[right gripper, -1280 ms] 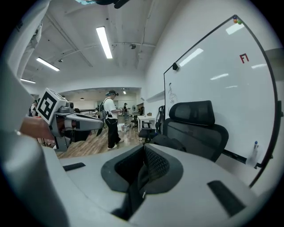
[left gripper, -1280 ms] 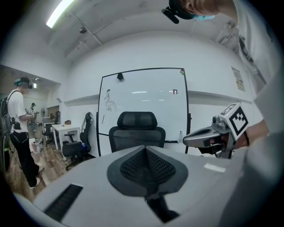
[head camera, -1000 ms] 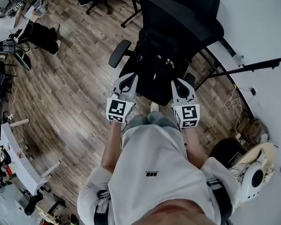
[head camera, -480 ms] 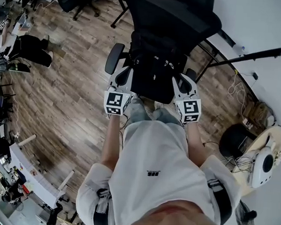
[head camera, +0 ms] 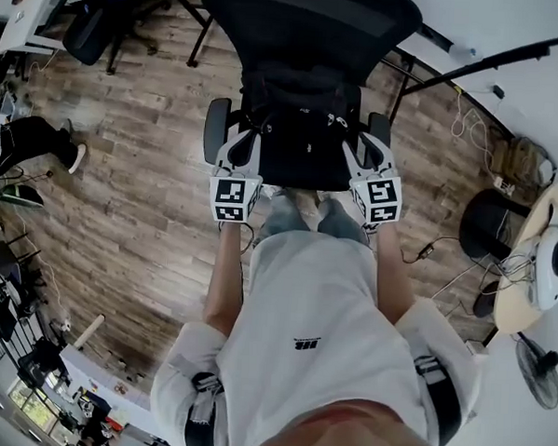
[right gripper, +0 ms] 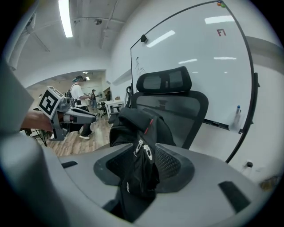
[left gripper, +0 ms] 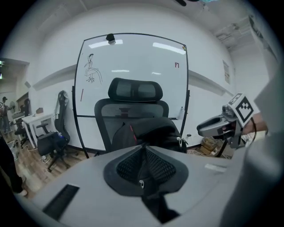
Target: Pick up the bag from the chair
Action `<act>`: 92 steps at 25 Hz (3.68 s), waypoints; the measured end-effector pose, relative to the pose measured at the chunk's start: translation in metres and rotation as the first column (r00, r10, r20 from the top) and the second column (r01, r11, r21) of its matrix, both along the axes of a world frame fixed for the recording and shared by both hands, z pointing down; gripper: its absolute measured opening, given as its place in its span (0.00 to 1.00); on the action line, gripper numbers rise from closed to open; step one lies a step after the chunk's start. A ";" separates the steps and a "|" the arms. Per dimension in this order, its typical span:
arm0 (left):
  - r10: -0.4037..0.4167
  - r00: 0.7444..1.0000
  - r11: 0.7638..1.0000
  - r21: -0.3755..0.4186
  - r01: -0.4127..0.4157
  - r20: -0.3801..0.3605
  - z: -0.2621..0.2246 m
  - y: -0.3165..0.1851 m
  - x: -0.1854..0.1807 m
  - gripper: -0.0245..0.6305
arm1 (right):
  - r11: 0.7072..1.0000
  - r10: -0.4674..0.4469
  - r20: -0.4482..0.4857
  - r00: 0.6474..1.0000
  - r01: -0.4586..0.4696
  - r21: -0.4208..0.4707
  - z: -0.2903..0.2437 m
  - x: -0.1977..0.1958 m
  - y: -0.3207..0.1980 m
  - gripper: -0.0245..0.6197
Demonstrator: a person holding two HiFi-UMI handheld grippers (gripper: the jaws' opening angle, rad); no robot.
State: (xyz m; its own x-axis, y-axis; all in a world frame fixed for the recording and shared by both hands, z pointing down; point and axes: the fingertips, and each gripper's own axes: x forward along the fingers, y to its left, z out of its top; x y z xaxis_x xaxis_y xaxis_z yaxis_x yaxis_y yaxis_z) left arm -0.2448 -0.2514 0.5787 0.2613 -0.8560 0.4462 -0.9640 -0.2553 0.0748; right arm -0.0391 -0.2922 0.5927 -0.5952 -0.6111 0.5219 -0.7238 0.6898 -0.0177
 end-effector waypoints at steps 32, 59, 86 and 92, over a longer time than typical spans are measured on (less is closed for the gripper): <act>0.097 0.995 0.985 -0.144 -0.094 0.010 0.121 -0.077 -0.022 0.28 | 0.992 0.078 -0.079 0.994 -0.085 -0.089 0.119 -0.017 -0.051 0.37; 0.073 0.994 0.988 -0.128 -0.083 -0.083 0.125 -0.084 -0.016 0.08 | 0.952 0.276 0.167 0.946 -0.245 -0.185 0.113 -0.032 -0.057 0.07; 0.016 0.971 0.996 -0.084 -0.037 -0.240 0.051 -0.077 -0.012 0.07 | 0.916 0.376 0.326 0.867 -0.295 -0.271 0.029 -0.018 -0.051 0.06; 0.030 0.964 0.999 -0.032 -0.039 -0.263 0.012 -0.070 -0.008 0.07 | 0.925 0.367 0.373 0.852 -0.292 -0.243 -0.010 -0.013 -0.046 0.06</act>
State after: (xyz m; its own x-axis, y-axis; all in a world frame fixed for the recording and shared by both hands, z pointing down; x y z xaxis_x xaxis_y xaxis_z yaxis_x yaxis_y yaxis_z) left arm -0.2530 -0.3215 0.5905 0.4025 -0.8285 0.3893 -0.9000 -0.2803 0.3339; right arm -0.0520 -0.3387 0.5828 -0.5555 -0.7325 0.3935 -0.8104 0.3708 -0.4537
